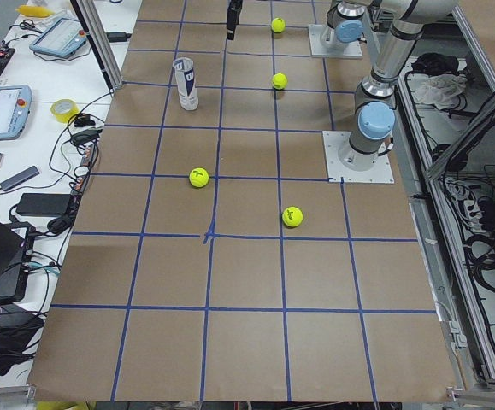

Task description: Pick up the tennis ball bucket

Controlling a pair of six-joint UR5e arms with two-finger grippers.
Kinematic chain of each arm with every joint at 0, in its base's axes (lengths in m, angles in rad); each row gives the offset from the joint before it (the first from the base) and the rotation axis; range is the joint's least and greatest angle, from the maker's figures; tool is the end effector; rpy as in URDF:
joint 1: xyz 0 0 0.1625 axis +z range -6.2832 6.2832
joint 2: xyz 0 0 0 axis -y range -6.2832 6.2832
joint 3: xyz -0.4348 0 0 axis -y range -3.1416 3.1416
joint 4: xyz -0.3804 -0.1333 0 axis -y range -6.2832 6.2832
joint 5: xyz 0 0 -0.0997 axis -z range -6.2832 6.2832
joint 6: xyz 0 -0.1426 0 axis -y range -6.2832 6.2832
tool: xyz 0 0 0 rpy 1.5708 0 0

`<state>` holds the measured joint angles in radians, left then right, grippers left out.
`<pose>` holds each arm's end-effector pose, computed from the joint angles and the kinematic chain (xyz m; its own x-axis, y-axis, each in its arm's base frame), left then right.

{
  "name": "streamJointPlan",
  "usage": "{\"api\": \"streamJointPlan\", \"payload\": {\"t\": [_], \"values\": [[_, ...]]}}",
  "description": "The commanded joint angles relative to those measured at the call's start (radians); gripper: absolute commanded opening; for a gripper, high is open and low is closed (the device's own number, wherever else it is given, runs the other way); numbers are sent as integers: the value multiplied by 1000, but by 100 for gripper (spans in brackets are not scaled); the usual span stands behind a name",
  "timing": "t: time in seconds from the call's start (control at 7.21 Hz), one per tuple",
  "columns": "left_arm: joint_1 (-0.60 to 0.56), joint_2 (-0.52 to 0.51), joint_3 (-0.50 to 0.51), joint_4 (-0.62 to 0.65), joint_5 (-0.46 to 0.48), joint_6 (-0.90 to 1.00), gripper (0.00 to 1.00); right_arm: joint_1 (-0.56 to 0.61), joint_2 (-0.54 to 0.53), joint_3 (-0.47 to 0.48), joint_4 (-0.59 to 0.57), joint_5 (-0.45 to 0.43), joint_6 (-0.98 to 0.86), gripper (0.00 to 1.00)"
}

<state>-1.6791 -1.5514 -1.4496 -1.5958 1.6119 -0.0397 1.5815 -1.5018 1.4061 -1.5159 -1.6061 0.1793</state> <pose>-0.1790 -0.4671 0.5205 -0.9973 0.0640 -0.0362 0.0678 0.9908 -0.1169 0.1338 -0.5127 0.4943 -0.9852 0.1691 0.0274 0.1677 0.9847 -0.0464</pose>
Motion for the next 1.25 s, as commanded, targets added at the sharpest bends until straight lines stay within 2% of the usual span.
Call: {"api": "streamJointPlan", "payload": {"t": [0.0, 1.11], "values": [[113, 27, 8, -10, -90, -5, 100, 0, -2, 1, -4, 0, 2, 100], [116, 48, -34, -10, -92, 9, 100, 2, -2, 4, 8, 2, 0, 100]]}}
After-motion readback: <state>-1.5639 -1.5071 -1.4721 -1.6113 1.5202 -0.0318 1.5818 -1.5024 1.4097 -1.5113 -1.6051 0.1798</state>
